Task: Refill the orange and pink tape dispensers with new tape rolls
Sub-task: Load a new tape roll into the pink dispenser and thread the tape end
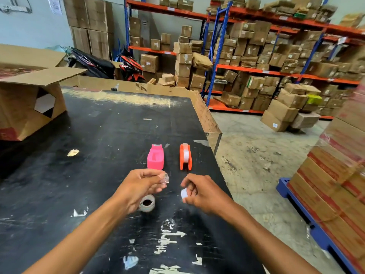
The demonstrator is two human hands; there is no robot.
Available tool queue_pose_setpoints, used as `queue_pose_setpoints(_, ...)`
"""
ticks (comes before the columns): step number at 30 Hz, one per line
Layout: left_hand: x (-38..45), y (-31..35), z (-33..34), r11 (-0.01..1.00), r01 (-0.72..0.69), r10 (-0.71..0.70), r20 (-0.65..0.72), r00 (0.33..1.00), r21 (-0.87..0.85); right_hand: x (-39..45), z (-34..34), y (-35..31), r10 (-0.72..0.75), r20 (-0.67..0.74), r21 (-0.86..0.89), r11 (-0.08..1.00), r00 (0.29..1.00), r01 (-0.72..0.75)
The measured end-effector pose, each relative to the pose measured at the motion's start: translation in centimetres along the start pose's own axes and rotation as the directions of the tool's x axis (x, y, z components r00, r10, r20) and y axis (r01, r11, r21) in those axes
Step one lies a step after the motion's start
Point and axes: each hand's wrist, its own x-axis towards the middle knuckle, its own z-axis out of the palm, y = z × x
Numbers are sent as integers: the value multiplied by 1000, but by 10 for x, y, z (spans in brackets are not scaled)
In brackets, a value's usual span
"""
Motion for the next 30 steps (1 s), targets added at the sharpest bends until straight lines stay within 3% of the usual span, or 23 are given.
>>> queue_pose_setpoints(4, 2, 2, -15, 999, -11, 12, 24, 1000, -52, 2, 14, 3, 38, 154, -164, 986, 987, -12)
queue_pose_setpoints(8, 1, -4, -32, 995, -7, 12, 45, 999, -104, 5, 12, -2, 26, 152, -292, 956, 988, 20)
queue_pose_setpoints(13, 3, -5, -46, 993, -10, 16, 52, 999, -116, 23, 5, -26, -37, 94, -259, 964, 995, 60)
queue_pose_setpoints(20, -1, -6, -74, 998, -43, 43, 4, 999, -44, 44, 67, -59, -54, 223, -348, 928, 973, 131)
queue_pose_setpoints(22, -2, -7, -80, 999, -49, 48, -34, 998, -1, 47, 68, -59, -51, 159, -205, 975, 986, 83)
queue_pose_setpoints(23, -2, -8, -82, 999, -52, 52, -47, 998, 3, 47, 66, -59, -14, 114, -49, 999, 993, 19)
queue_pose_setpoints(24, -3, -9, -84, 998, -58, 57, -59, 997, -7, 47, 61, -59, 33, 72, 151, 988, 997, -44)
queue_pose_setpoints(26, -4, -11, -84, 996, -74, 71, -71, 995, -40, 47, 52, -60, 77, 20, 499, 863, 997, -77)
queue_pose_setpoints(28, -5, -12, -81, 994, -91, 88, -60, 994, -57, 45, 44, -59, 58, 6, 632, 773, 998, -49)
queue_pose_setpoints(30, -8, -12, -76, 991, -118, 115, -40, 993, -69, 44, 42, -60, 15, -6, 646, 763, 1000, -8)
